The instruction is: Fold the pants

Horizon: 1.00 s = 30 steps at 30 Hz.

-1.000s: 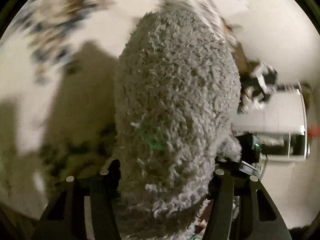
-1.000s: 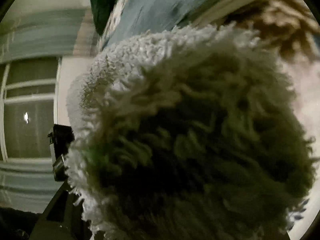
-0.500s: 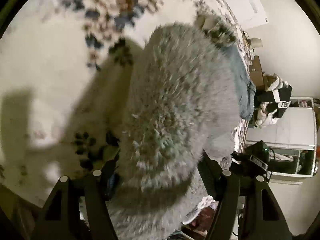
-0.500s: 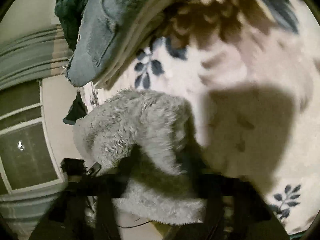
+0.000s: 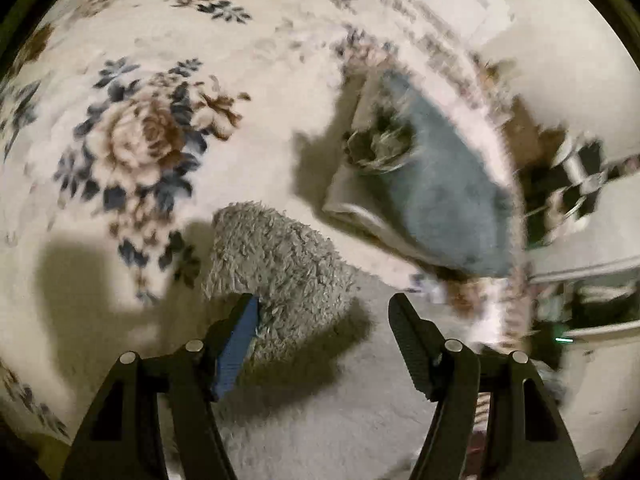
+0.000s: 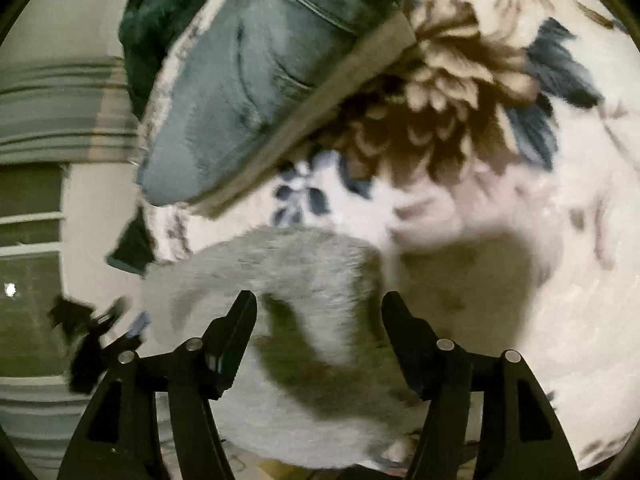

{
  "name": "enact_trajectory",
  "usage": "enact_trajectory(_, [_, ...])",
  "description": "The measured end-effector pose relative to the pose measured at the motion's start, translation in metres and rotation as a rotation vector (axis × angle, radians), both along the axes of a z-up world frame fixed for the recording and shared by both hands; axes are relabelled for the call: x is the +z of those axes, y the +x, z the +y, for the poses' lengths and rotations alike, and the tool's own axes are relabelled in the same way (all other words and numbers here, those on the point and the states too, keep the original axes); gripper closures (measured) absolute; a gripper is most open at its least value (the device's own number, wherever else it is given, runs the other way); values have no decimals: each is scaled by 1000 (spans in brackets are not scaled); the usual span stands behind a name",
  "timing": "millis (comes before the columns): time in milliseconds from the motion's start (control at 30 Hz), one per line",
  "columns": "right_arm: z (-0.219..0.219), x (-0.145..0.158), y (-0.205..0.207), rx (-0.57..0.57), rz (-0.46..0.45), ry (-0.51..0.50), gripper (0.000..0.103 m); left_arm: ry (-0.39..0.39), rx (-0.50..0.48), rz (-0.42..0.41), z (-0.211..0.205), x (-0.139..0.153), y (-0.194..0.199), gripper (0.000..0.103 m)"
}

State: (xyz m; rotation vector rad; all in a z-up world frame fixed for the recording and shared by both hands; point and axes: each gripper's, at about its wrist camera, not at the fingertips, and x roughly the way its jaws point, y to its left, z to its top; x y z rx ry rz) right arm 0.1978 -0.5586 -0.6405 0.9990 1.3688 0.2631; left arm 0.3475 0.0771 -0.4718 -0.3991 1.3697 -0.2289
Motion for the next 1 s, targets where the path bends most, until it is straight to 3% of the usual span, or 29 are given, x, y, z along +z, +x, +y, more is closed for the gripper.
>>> enact_trajectory(100, [8, 18, -5, 5, -48, 11, 36, 63, 26, 42, 15, -31, 12, 37])
enact_trajectory(267, [47, 26, -14, 113, -83, 63, 36, 13, 141, 97, 63, -57, 19, 31])
enact_trajectory(333, [54, 14, -18, 157, -52, -26, 36, 0, 154, 109, 73, -65, 19, 24])
enact_trajectory(400, [58, -3, -20, 207, 19, -195, 36, -18, 150, 120, 73, -67, 15, 22])
enact_trajectory(433, [57, -10, -22, 206, 40, -193, 36, -18, 150, 120, 72, -65, 12, 22])
enact_trajectory(533, [43, -2, -31, 137, 24, -54, 30, -84, 173, 121, 74, -56, 7, 22])
enact_trajectory(633, [18, 4, -50, 63, 11, 68, 4, -174, 178, 76, 78, -27, -9, 22])
enact_trajectory(733, [9, 0, -71, 34, 10, 184, 3, -217, 159, 36, 80, 1, -39, 18])
enact_trajectory(767, [12, -8, -75, 43, 22, 215, 3, -224, 146, 37, 78, 4, -48, 7])
enact_trajectory(800, [19, -19, -79, 54, 32, 251, 3, -226, 133, 47, 76, 6, -58, 3])
enact_trajectory(900, [44, -47, -73, 105, 35, 275, 2, -234, 95, 79, 64, -1, -88, 3])
enact_trajectory(1000, [69, -57, -63, 136, 13, 303, 0, -162, 61, 81, 57, -12, -95, 3])
